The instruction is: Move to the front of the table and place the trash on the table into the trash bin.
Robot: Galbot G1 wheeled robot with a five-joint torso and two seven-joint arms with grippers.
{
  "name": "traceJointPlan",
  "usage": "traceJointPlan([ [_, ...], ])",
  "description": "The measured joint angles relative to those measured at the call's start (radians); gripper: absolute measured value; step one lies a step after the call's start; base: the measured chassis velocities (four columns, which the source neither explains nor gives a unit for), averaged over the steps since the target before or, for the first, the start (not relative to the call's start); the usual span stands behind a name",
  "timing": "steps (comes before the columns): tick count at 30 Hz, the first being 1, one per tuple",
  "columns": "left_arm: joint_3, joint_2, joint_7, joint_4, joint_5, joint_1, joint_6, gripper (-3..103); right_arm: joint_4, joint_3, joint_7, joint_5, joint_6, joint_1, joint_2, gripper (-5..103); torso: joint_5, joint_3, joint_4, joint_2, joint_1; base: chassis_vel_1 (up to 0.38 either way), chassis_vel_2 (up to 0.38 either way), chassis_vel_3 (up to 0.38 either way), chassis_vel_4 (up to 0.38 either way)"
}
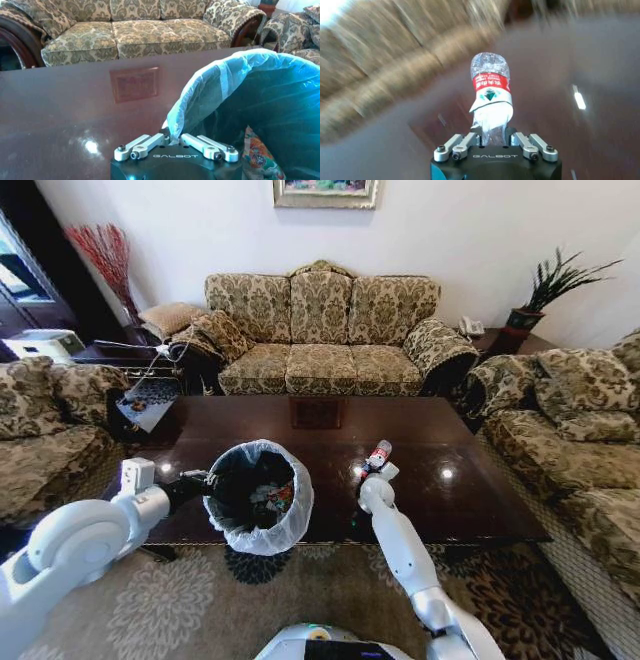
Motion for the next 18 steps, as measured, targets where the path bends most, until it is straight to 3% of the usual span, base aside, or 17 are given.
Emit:
traceJointPlan([
  [3,-0.003,0.000,-0.009,0.000,-0.008,0.000,0.003,0,0.071,-0.012,-0.037,-0.069,0.036,-0.021,-0.007,22,0.0000,0.000,-0.0001,0.000,0.000,0.000,0.000,0.000,0.000],
  [4,-0.003,0.000,-0.022,0.001,-0.022,0.000,0.008,0,0.175,-0.034,-0.093,-0.137,0.095,-0.037,-0.016,21,-0.0001,0.000,-0.0001,0.000,0.000,0.000,0.000,0.000,0.000],
  [5,-0.004,0.002,-0.028,0.002,-0.027,0.000,0.011,0,0.218,-0.046,-0.115,-0.148,0.114,-0.042,-0.022,21,-0.0005,0.000,0.0000,0.000,0.000,0.000,0.000,0.000,0.000],
  [7,-0.009,0.006,-0.051,0.003,-0.049,-0.003,0.021,0,0.403,-0.109,-0.240,-0.157,0.163,-0.057,-0.046,21,-0.0005,0.000,0.0000,0.000,0.000,0.000,0.000,0.000,0.000],
  [10,-0.017,-0.008,-0.076,0.003,-0.053,-0.003,0.034,0,0.528,-0.199,-0.272,-0.237,0.185,-0.058,-0.051,20,-0.0005,0.000,0.0000,0.000,0.000,0.000,0.000,0.000,0.000],
  [13,-0.014,-0.015,-0.090,0.003,-0.055,-0.001,0.049,0,0.595,-0.289,-0.293,-0.257,0.195,-0.070,-0.057,20,-0.0003,-0.001,0.0002,0.000,0.000,0.000,0.000,0.000,0.000],
  [15,-0.009,-0.007,-0.110,0.009,-0.079,0.001,0.059,0,0.649,-0.411,-0.379,-0.271,0.244,-0.106,-0.086,19,-0.0005,-0.001,0.0002,0.000,0.000,0.000,0.000,0.000,0.000],
  [18,-0.009,0.005,-0.126,0.019,-0.098,-0.003,0.064,0,0.664,-0.469,-0.423,-0.292,0.271,-0.125,-0.110,19,-0.0005,-0.001,0.0001,0.000,-0.001,0.000,0.000,0.000,0.000],
])
